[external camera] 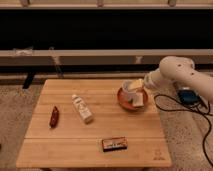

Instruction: Move the arm in a circular motion

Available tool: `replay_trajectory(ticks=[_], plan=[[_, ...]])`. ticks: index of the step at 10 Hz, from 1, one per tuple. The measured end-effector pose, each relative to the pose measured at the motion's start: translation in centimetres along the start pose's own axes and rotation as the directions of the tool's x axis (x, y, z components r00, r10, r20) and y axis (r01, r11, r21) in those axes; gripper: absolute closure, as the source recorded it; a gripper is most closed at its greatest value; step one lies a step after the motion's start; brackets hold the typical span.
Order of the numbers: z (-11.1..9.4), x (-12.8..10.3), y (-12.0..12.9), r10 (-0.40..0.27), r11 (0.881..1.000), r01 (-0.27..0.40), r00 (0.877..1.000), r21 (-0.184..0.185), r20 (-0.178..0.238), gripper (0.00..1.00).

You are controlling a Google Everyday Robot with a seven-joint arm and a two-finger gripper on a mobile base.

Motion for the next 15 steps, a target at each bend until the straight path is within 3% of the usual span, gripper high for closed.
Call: replay_trajectory(ticks=[3, 5, 7, 9, 10, 12, 13, 14, 15], plan=[[1.4, -5.0, 2.3, -0.090, 0.995, 0.091, 0.996, 0.046, -0.023, 0.20], [3.2, -8.2, 6.3, -0.179, 0.981, 0.183, 0.982, 0.072, -0.052, 0.20], [4.7, -10.2, 10.7, -0.281, 0.953, 0.288, 0.957, 0.099, -0.077, 0.20], [6.1, -10.5, 15.0, -0.371, 0.918, 0.381, 0.923, 0.109, -0.102, 0.20], [7.2, -10.2, 18.3, -0.442, 0.883, 0.455, 0.889, 0.118, -0.124, 0.20], [8.4, -8.9, 22.9, -0.535, 0.824, 0.553, 0.831, 0.124, -0.154, 0.20], [8.9, -7.8, 25.8, -0.584, 0.787, 0.605, 0.794, 0.125, -0.169, 0.20], [9.5, -6.1, 28.8, -0.636, 0.743, 0.659, 0.750, 0.118, -0.184, 0.20], [9.7, -4.8, 30.6, -0.671, 0.709, 0.696, 0.716, 0.114, -0.195, 0.20]])
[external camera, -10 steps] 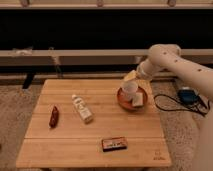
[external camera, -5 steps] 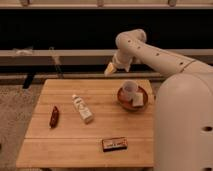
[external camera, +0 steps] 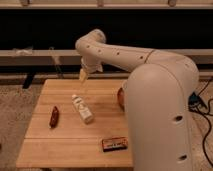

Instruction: Move the arm in a circular motion

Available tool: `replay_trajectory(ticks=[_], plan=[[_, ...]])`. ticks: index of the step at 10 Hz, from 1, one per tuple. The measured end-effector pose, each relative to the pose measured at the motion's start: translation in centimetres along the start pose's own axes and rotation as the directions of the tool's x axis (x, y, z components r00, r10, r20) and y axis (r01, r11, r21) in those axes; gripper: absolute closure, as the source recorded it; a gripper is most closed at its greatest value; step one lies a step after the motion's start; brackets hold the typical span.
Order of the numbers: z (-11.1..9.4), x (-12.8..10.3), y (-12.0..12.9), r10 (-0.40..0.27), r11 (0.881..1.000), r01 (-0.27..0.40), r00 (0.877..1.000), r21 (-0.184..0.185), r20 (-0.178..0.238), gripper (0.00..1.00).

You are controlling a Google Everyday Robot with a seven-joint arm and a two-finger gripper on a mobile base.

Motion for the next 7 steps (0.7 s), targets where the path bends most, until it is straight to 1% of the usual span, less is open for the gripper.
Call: replay_trajectory(ticks=[1, 2, 3, 4, 5, 6, 7], plan=[[-0.1, 0.1, 1.9, -0.048, 0.999, 0.048, 0.999, 0.007, -0.007, 0.20], [-0.3, 0.3, 4.0, -0.095, 0.995, 0.095, 0.995, 0.006, -0.007, 0.20], [-0.8, 1.2, 6.9, -0.162, 0.987, 0.162, 0.987, 0.000, -0.006, 0.20], [-1.1, 2.2, 8.5, -0.198, 0.980, 0.198, 0.980, -0.007, -0.008, 0.20], [-1.4, 3.2, 9.8, -0.223, 0.975, 0.222, 0.975, -0.017, -0.009, 0.20], [-1.6, 4.8, 10.8, -0.237, 0.971, 0.236, 0.971, -0.027, -0.013, 0.20], [-2.0, 7.2, 11.3, -0.236, 0.971, 0.235, 0.971, -0.041, -0.021, 0.20]])
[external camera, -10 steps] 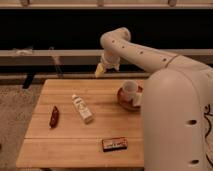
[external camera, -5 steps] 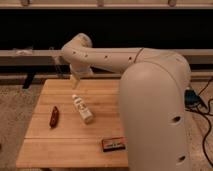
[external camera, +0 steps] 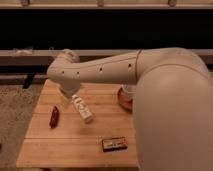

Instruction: Move the arm in a circular motion

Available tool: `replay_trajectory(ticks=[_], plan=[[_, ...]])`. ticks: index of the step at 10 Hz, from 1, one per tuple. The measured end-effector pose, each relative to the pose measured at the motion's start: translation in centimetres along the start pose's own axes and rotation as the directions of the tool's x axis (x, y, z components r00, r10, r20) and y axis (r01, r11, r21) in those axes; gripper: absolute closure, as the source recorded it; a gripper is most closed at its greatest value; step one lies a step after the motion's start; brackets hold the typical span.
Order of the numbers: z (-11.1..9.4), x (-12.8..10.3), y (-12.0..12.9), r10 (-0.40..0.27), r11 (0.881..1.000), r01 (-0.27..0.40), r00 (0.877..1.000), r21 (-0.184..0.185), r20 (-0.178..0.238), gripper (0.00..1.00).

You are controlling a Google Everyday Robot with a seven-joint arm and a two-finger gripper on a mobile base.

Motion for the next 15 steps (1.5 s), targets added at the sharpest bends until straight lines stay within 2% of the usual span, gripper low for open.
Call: replay_trajectory(ticks=[1, 2, 3, 5, 6, 7, 9, 11, 13, 14, 15], plan=[[-0.2, 1.7, 0.4, 0.009, 1.000, -0.009, 1.000, -0.011, -0.003, 0.20], [-0.3, 4.4, 0.2, 0.038, 0.999, -0.039, 0.999, -0.021, -0.013, 0.20], [-0.4, 7.4, -0.6, 0.090, 0.995, -0.091, 0.996, -0.036, -0.027, 0.20], [-0.2, 12.0, -2.9, 0.190, 0.980, -0.192, 0.981, -0.054, -0.047, 0.20], [0.0, 15.0, -5.3, 0.272, 0.959, -0.276, 0.960, -0.059, -0.060, 0.20], [0.2, 16.7, -6.9, 0.317, 0.945, -0.321, 0.946, -0.061, -0.067, 0.20], [1.0, 20.4, -12.4, 0.436, 0.896, -0.441, 0.896, -0.053, -0.086, 0.20], [1.7, 21.6, -17.5, 0.513, 0.854, -0.518, 0.853, -0.040, -0.093, 0.20], [2.3, 21.6, -22.9, 0.568, 0.820, -0.572, 0.817, -0.013, -0.098, 0.20], [2.5, 20.9, -25.5, 0.581, 0.812, -0.584, 0.808, 0.004, -0.096, 0.20], [2.5, 20.0, -27.4, 0.587, 0.808, -0.589, 0.804, 0.017, -0.092, 0.20]])
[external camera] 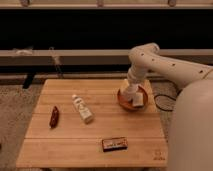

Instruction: Move the arm in a circular motion

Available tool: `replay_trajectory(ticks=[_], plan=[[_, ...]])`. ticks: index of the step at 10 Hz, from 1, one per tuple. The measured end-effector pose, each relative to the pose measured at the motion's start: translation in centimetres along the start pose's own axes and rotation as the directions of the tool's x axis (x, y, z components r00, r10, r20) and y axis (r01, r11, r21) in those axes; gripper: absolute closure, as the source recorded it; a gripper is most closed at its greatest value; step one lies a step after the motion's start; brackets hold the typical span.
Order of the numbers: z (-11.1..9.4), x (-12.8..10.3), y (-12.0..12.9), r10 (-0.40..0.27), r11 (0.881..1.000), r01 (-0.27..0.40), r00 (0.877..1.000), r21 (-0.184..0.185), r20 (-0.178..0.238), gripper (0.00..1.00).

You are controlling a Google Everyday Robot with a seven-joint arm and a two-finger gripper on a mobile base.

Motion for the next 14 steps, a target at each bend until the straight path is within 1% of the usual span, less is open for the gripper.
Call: replay_trajectory(ticks=[1, 2, 3, 4, 5, 6, 7, 8, 10, 11, 12, 13, 14], plan=[[-0.3, -2.9, -0.7, -0.007, 1.000, 0.007, 1.000, 0.019, 0.009, 0.20], [-0.5, -4.6, -0.6, -0.018, 0.999, 0.017, 1.000, 0.028, 0.012, 0.20], [-0.8, -6.9, 0.1, -0.037, 0.999, 0.037, 0.999, 0.040, 0.018, 0.20], [-1.0, -9.3, 1.4, -0.067, 0.997, 0.066, 0.997, 0.049, 0.023, 0.20], [-1.3, -11.5, 3.5, -0.104, 0.993, 0.103, 0.994, 0.054, 0.029, 0.20], [-1.6, -13.0, 5.5, -0.142, 0.989, 0.140, 0.989, 0.055, 0.036, 0.20], [-1.9, -13.7, 7.3, -0.180, 0.982, 0.178, 0.983, 0.061, 0.036, 0.20], [-2.2, -13.9, 9.9, -0.233, 0.971, 0.230, 0.972, 0.063, 0.042, 0.20], [-2.8, -13.2, 13.5, -0.300, 0.953, 0.296, 0.953, 0.062, 0.051, 0.20], [-3.5, -11.7, 17.2, -0.363, 0.931, 0.360, 0.930, 0.052, 0.059, 0.20], [-3.8, -10.9, 18.8, -0.392, 0.920, 0.390, 0.918, 0.046, 0.065, 0.20], [-4.3, -9.6, 20.9, -0.430, 0.903, 0.429, 0.900, 0.035, 0.072, 0.20], [-4.7, -8.3, 22.5, -0.462, 0.887, 0.461, 0.883, 0.025, 0.080, 0.20]])
